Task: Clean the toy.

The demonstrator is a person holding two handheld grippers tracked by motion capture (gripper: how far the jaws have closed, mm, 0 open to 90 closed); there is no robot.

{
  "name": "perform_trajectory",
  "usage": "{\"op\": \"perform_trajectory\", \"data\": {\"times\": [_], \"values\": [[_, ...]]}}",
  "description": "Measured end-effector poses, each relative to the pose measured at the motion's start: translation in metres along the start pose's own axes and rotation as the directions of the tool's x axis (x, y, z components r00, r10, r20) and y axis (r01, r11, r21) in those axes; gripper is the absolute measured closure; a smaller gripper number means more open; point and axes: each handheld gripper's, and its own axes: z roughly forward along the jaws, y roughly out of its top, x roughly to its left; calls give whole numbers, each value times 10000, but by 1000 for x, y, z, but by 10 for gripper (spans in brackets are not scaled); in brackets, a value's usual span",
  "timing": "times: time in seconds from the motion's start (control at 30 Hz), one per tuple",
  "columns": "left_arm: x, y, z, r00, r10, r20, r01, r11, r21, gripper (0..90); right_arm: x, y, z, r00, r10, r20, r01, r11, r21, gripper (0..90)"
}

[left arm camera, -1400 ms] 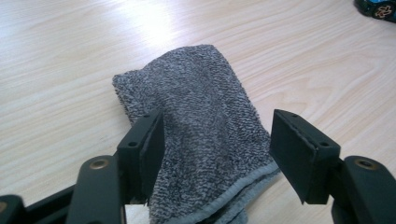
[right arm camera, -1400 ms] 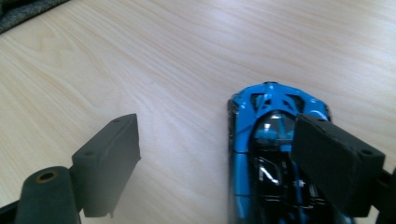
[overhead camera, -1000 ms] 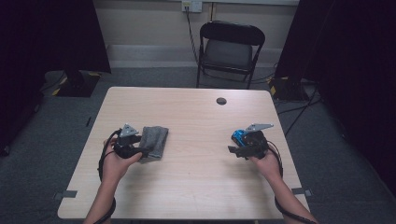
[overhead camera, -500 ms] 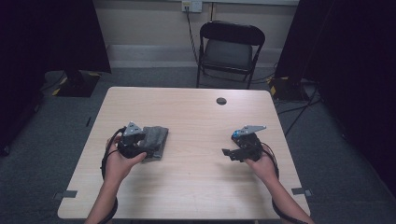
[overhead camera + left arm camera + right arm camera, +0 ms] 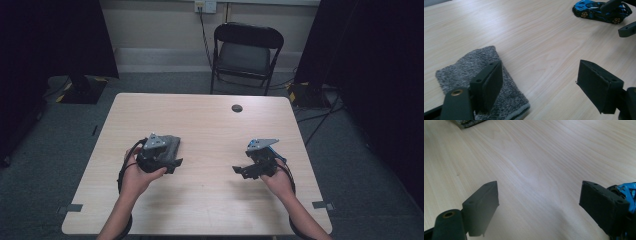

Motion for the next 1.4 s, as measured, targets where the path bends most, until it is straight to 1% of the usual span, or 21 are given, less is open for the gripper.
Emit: {"op": "perform_trajectory", "data": {"times": [0.03, 0.07, 0.13, 0.17, 0.3, 0.4, 0.47, 0.57, 0.6, 0.67, 0.73, 0.77, 0.8, 0.93, 1.07, 1.17, 1.2, 1.23, 1.27, 1.3, 1.4], "values": [[-2, 0, 2, 10000, -18, 93, 18, 10000, 27, 198, 1, 0, 0, 10000, -14, 2, 14, 10000, -14, 145], [-4, 0, 3, 9999, 107, 123, -108, 9999, 79, 198, 2, 0, 0, 10000, -35, -24, 35, 10000, -12, 145], [-8, 1, 6, 9996, 166, 217, -169, 9998, 115, 192, 3, 0, 0, 10000, -90, -39, 90, 10000, 13, 145], [-10, 1, 7, 9992, 155, 366, -160, 9998, 143, 190, 4, 0, 1, 9999, -116, -54, 116, 9999, 37, 145], [-20, 2, 13, 9975, 219, 670, -229, 9996, 148, 175, 8, -2, 1, 9998, -103, -162, 103, 9999, 10, 145], [-27, 3, 18, 9950, 368, 924, -390, 9990, 229, 173, 12, -3, 1, 9993, -220, -303, 220, 9998, 23, 144], [-30, 2, 21, 9935, 286, 1099, -315, 9992, 249, 173, 14, -4, 2, 9992, -282, -274, 283, 9996, 5, 144], [-35, 1, 25, 9917, 423, 1216, -467, 9983, 335, 170, 17, -4, 2, 9989, -336, -319, 336, 9994, -1, 145], [-37, 0, 26, 9906, 449, 1290, -503, 9980, 388, 167, 19, -4, 2, 9982, -353, -491, 357, 9993, 65, 144], [-40, 0, 29, 9885, 510, 1423, -580, 9973, 451, 165, 20, -5, 3, 9973, -460, -574, 468, 9988, 129, 145], [-47, -1, 33, 9856, 571, 1589, -661, 9965, 517, 164, 22, -6, 3, 9973, -455, -580, 463, 9989, 121, 145], [-47, -1, 33, 9856, 571, 1589, -661, 9965, 517, 164, 22, -6, 3, 9973, -455, -580, 463, 9989, 121, 145], [-48, -1, 35, 9844, 651, 1637, -747, 9958, 534, 164, 22, -7, 3, 9973, -468, -566, 474, 9988, 93, 145], [-55, -4, 41, 9793, 686, 1902, -826, 9943, 670, 163, 24, -9, 3, 9970, -494, -599, 501, 9987, 109, 145], [-60, -7, 47, 9757, 793, 2043, -974, 9920, 800, 163, 26, -12, 4, 9970, -438, -645, 446, 9989, 109, 145], [-66, -10, 52, 9706, 956, 2207, -1187, 9885, 940, 163, 28, -16, 5, 9966, -519, -647, 534, 9983, 221, 146], [-68, -11, 54, 9698, 982, 2232, -1228, 9875, 989, 164, 28, -17, 6, 9967, -455, -667, 471, 9986, 231, 145], [-70, -12, 56, 9682, 1054, 2270, -1311, 9862, 1012, 163, 29, -19, 7, 9965, -437, -718, 454, 9987, 215, 144], [-74, -14, 59, 9647, 1115, 2387, -1402, 9844, 1065, 164, 30, -22, 9, 9969, -430, -655, 447, 9987, 254, 145], [-74, -14, 59, 9647, 1115, 2387, -1402, 9844, 1065, 163, 30, -22, 9, 9969, -430, -655, 447, 9987, 254, 145], [-80, -18, 65, 9572, 1355, 2557, -1699, 9784, 1176, 163, 34, -24, 11, 9969, -575, -532, 592, 9978, 312, 146]]}}
